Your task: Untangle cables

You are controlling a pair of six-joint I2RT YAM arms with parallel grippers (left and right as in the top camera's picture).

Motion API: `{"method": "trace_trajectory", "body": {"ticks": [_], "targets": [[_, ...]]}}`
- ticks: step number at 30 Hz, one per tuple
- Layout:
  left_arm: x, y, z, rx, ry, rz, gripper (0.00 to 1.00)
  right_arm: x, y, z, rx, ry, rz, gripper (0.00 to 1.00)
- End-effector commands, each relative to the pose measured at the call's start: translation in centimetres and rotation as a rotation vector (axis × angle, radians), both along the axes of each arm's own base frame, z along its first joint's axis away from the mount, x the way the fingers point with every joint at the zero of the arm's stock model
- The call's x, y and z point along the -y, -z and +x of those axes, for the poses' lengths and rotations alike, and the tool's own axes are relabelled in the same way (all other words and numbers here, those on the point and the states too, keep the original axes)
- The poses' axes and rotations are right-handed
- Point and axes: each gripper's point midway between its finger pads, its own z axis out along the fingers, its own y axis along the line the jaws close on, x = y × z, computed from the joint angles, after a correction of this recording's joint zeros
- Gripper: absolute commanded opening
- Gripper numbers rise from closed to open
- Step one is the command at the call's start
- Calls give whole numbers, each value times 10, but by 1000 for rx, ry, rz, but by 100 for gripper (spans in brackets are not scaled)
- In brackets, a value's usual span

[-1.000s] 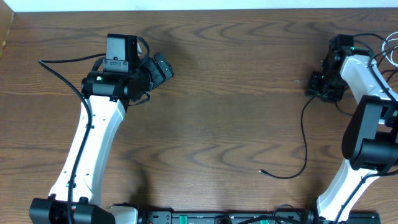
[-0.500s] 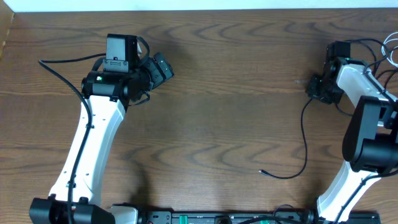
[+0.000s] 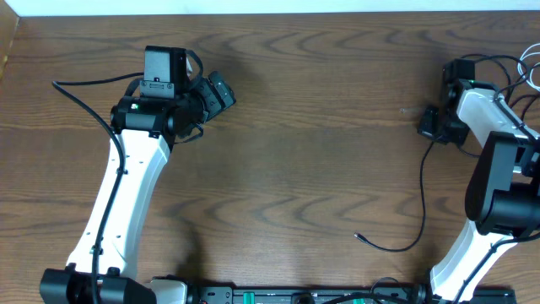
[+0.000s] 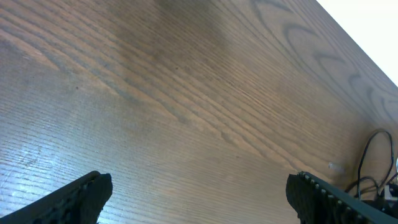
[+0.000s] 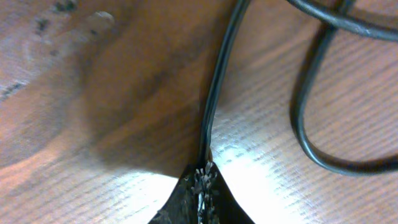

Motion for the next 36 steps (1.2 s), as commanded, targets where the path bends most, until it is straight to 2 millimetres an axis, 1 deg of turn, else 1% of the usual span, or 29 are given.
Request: {"method": "trace_trajectory", "body": {"ticks": [1, 4, 6, 8, 10, 14, 15, 16, 18, 19, 20, 21, 23, 25, 29, 31, 33, 36], "targets": [[-2, 2, 2, -5, -8, 6, 95, 20, 1, 0, -11, 67, -5, 1], [-2, 2, 2, -5, -8, 6, 95, 47, -25, 27, 86, 118, -19, 1], [-2, 2, 2, -5, -8, 6, 95, 69, -44, 45, 170, 154, -39, 1], [-2, 2, 2, -5, -8, 6, 95, 93, -59, 58, 241, 193, -75, 1], [-2, 2, 2, -5, -8, 6, 95, 118, -68, 62, 292, 235, -117, 1], [-2, 2, 2, -5, -8, 6, 95, 164, -75, 53, 329, 301, -184, 1], [-2, 2, 2, -4, -8, 6, 95, 171, -76, 53, 344, 306, -167, 1], [-2, 2, 2, -5, -8, 6, 95, 172, -77, 55, 365, 285, -118, 1], [-2, 2, 2, -4, -8, 6, 95, 165, -78, 60, 403, 253, -9, 1], [-2, 2, 2, -4, -8, 6, 95, 158, -77, 61, 417, 242, 54, 1], [-2, 2, 2, -5, -8, 6, 95, 149, -76, 62, 422, 235, 117, 4], [-2, 2, 2, -5, -8, 6, 95, 139, -75, 61, 420, 238, 173, 12], [-2, 2, 2, -4, -8, 6, 95, 111, -73, 60, 401, 219, 299, 23], [-2, 2, 2, -4, -8, 6, 95, 81, -70, 55, 345, 188, 380, 30], [-2, 2, 2, -5, -8, 6, 95, 32, -61, 38, 204, 40, 410, 37], [-2, 2, 2, -4, -8, 6, 95, 12, -55, 27, 114, -22, 377, 40], [-2, 2, 2, -5, -8, 6, 95, 1, -50, 15, 27, -63, 310, 41], [-2, 2, 2, -5, -8, 6, 95, -3, -47, -5, -94, -99, 194, 44]]}}
